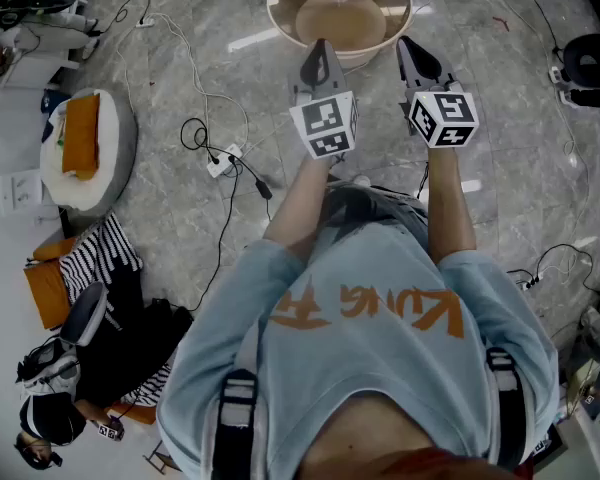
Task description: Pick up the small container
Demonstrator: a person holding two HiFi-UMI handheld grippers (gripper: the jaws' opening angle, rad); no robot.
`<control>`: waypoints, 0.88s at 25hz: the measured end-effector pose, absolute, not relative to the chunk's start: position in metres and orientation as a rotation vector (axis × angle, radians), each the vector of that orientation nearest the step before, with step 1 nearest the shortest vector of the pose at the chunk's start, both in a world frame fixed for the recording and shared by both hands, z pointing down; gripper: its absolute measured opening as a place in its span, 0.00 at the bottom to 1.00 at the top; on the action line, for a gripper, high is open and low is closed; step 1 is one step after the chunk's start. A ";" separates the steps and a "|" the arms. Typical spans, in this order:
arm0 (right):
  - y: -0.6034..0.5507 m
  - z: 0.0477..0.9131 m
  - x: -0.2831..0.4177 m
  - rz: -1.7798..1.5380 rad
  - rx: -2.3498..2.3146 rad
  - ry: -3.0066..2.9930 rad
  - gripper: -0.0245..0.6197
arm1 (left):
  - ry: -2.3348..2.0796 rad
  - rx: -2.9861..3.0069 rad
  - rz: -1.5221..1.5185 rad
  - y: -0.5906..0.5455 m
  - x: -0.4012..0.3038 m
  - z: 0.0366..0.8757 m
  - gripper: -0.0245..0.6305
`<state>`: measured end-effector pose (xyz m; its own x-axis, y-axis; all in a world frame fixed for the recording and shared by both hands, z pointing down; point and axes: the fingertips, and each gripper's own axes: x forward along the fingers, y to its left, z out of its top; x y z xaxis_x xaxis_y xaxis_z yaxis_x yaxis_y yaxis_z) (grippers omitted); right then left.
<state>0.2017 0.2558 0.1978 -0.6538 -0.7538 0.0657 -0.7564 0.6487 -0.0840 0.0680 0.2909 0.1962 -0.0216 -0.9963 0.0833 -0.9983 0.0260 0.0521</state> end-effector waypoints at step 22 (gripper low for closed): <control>0.229 0.206 0.212 0.298 1.371 -2.849 0.06 | -2.222 1.990 0.064 0.293 0.043 0.217 0.07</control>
